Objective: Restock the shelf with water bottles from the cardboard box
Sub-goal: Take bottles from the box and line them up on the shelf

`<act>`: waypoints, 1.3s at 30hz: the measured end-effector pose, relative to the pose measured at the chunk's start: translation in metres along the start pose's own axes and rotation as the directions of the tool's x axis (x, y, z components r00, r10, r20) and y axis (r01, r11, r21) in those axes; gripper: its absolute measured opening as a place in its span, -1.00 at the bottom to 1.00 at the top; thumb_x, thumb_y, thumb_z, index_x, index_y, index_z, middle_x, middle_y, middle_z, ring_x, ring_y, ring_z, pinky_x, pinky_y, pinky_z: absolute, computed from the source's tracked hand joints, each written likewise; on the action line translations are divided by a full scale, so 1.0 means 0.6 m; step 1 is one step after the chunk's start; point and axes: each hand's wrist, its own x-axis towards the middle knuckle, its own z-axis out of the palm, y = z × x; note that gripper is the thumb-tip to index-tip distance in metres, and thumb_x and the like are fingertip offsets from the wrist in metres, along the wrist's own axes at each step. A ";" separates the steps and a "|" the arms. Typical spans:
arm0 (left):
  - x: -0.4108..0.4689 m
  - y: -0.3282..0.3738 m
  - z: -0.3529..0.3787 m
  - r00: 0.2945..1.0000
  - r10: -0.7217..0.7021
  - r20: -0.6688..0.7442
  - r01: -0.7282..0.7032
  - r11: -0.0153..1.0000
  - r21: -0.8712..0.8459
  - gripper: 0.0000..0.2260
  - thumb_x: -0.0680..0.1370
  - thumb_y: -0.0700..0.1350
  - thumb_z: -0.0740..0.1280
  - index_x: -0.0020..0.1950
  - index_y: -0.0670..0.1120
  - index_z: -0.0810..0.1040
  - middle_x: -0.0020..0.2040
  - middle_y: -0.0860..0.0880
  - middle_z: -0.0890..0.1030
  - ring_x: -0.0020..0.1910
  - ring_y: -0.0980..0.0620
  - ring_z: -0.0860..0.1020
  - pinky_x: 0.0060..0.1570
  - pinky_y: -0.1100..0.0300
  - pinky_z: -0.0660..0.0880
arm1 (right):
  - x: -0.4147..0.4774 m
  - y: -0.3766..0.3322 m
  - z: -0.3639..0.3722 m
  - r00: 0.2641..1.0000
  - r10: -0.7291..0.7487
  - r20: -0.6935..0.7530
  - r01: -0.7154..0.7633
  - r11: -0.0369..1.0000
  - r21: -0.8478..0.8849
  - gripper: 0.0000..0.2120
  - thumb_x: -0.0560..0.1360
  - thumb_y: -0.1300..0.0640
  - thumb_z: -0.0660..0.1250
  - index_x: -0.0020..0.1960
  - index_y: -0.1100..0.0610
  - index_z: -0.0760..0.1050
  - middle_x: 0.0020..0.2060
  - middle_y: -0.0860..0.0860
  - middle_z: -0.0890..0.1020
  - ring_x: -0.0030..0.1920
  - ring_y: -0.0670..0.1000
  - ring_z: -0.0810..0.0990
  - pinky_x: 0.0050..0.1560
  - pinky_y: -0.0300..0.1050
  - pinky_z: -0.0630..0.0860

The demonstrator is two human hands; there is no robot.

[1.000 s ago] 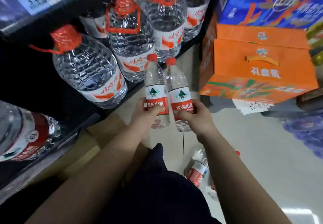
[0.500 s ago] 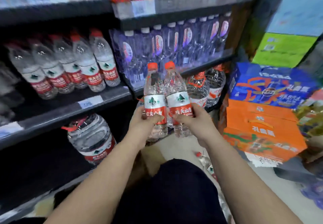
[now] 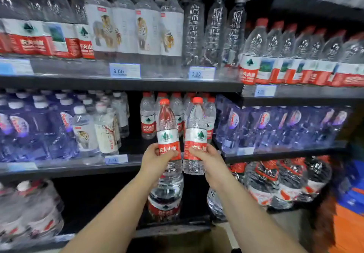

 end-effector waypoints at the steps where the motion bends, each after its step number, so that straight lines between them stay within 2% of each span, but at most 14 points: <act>1: 0.019 0.003 -0.009 1.000 0.012 -0.021 -0.012 1.000 0.001 -0.49 0.29 -0.11 0.57 0.19 -0.13 0.53 -0.05 -0.05 0.69 -0.08 -0.02 0.68 0.04 -0.02 0.61 | 0.020 0.001 0.013 1.000 -0.008 0.009 0.008 1.000 0.002 -0.46 0.32 0.16 0.56 0.26 0.09 0.49 0.04 0.02 0.70 0.07 0.05 0.67 0.14 0.06 0.55; 4: 0.070 0.012 -0.017 0.996 0.040 -0.076 -0.041 0.999 -0.010 -0.60 0.36 -0.20 0.54 0.15 -0.13 0.53 -0.05 -0.03 0.68 -0.09 0.04 0.66 0.01 0.09 0.60 | 0.078 0.005 0.041 1.000 -0.019 -0.019 0.019 1.000 -0.023 -0.50 0.33 0.21 0.55 0.23 0.05 0.50 0.03 -0.01 0.70 0.06 0.02 0.67 0.15 0.07 0.55; 6: 0.099 0.016 -0.016 0.995 0.056 -0.080 -0.059 0.997 -0.039 -0.65 0.40 -0.25 0.51 0.11 -0.08 0.51 -0.06 -0.01 0.67 -0.12 0.09 0.64 -0.10 0.21 0.57 | 0.112 0.009 0.054 0.998 -0.045 -0.032 0.043 0.997 -0.068 -0.53 0.36 0.22 0.53 0.21 0.02 0.50 0.04 -0.03 0.69 0.04 -0.02 0.66 0.08 -0.04 0.56; 9: 0.147 0.015 -0.011 0.991 0.098 -0.093 -0.102 0.994 -0.046 -0.61 0.39 -0.29 0.50 0.15 -0.07 0.49 -0.03 -0.02 0.68 -0.10 0.10 0.65 -0.09 0.25 0.57 | 0.162 0.009 0.067 0.994 -0.100 -0.042 0.094 0.988 -0.121 -0.60 0.38 0.24 0.52 0.09 -0.09 0.49 -0.01 -0.10 0.68 0.01 -0.09 0.65 0.03 -0.13 0.54; 12: 0.195 0.006 -0.006 0.983 0.141 -0.121 -0.144 0.989 -0.021 -0.54 0.36 -0.31 0.52 0.16 -0.04 0.45 0.02 -0.01 0.65 -0.05 0.13 0.63 -0.09 0.28 0.53 | 0.213 0.017 0.074 0.985 -0.171 -0.040 0.159 0.965 -0.210 -0.52 0.35 0.26 0.54 0.13 -0.09 0.45 -0.02 -0.17 0.66 0.01 -0.15 0.63 0.06 -0.13 0.53; 15: 0.225 -0.010 0.003 0.982 0.149 -0.117 -0.149 0.989 0.003 -0.48 0.33 -0.31 0.55 0.20 -0.05 0.44 0.05 -0.01 0.64 0.00 0.12 0.61 -0.03 0.24 0.50 | 0.245 0.040 0.076 0.971 -0.229 -0.066 0.198 0.930 -0.309 -0.39 0.31 0.26 0.56 0.25 -0.06 0.40 0.01 -0.19 0.62 0.03 -0.17 0.60 0.08 -0.15 0.52; 17: 0.235 -0.028 0.006 0.987 0.129 -0.098 -0.130 0.992 -0.003 -0.44 0.32 -0.31 0.56 0.23 -0.05 0.43 0.06 0.00 0.63 0.02 0.11 0.61 -0.01 0.22 0.51 | 0.253 0.057 0.074 0.966 -0.246 -0.080 0.201 0.910 -0.363 -0.37 0.31 0.27 0.55 0.27 -0.05 0.38 0.01 -0.21 0.60 0.04 -0.17 0.58 0.09 -0.16 0.51; 20: 0.250 -0.053 0.007 0.989 0.116 -0.089 -0.114 0.993 0.030 -0.40 0.29 -0.32 0.57 0.22 -0.02 0.41 0.07 0.01 0.63 0.05 0.09 0.61 0.05 0.15 0.54 | 0.257 0.072 0.064 0.966 -0.242 -0.091 0.177 0.877 -0.447 -0.40 0.32 0.24 0.54 0.24 -0.07 0.37 -0.04 -0.26 0.54 0.05 -0.11 0.57 0.09 -0.14 0.47; 22: 0.256 -0.060 0.009 0.989 0.128 -0.077 -0.123 0.990 0.067 -0.38 0.26 -0.33 0.58 0.20 -0.03 0.40 0.07 0.00 0.62 0.06 0.07 0.61 0.04 0.18 0.54 | 0.260 0.075 0.058 0.968 -0.237 -0.087 0.159 0.840 -0.519 -0.40 0.31 0.18 0.56 0.23 -0.08 0.36 -0.03 -0.23 0.55 0.07 -0.07 0.56 0.09 -0.10 0.47; 28: 0.257 -0.063 0.005 0.986 0.166 -0.034 -0.158 0.974 0.161 -0.34 0.24 -0.31 0.61 0.20 -0.01 0.38 0.07 0.05 0.59 0.05 0.12 0.58 0.03 0.24 0.50 | 0.256 0.063 0.051 0.979 -0.197 -0.049 0.125 0.776 -0.618 -0.41 0.28 0.14 0.59 0.18 -0.01 0.37 -0.03 -0.17 0.52 0.00 -0.14 0.48 0.02 -0.17 0.38; 32: 0.269 -0.066 -0.014 0.989 0.148 0.029 -0.151 0.964 0.220 -0.27 0.24 -0.29 0.62 0.34 -0.10 0.41 0.15 -0.01 0.61 0.12 0.05 0.58 0.15 0.13 0.53 | 0.257 0.072 0.040 0.975 -0.215 -0.056 0.130 0.759 -0.639 -0.45 0.28 0.14 0.59 0.19 0.05 0.44 0.02 -0.11 0.59 0.02 -0.12 0.56 0.05 -0.20 0.45; 36: 0.290 -0.069 -0.013 0.985 0.169 0.012 -0.166 0.946 0.278 -0.29 0.23 -0.22 0.64 0.32 -0.06 0.44 0.10 0.02 0.63 0.08 0.05 0.59 0.12 0.12 0.55 | 0.273 0.085 0.040 0.959 -0.270 -0.085 0.144 0.725 -0.673 -0.53 0.28 0.08 0.58 0.13 0.05 0.50 0.03 -0.07 0.65 0.03 -0.07 0.62 0.11 -0.06 0.56; 39: 0.311 -0.067 -0.006 0.983 0.184 -0.030 -0.168 0.942 0.289 -0.33 0.24 -0.22 0.64 0.28 -0.06 0.46 0.07 0.01 0.64 0.05 0.05 0.61 0.10 0.10 0.56 | 0.287 0.087 0.048 0.942 -0.327 -0.082 0.170 0.672 -0.721 -0.57 0.31 0.05 0.57 0.12 0.07 0.54 0.02 -0.07 0.67 0.03 -0.06 0.64 0.09 0.01 0.58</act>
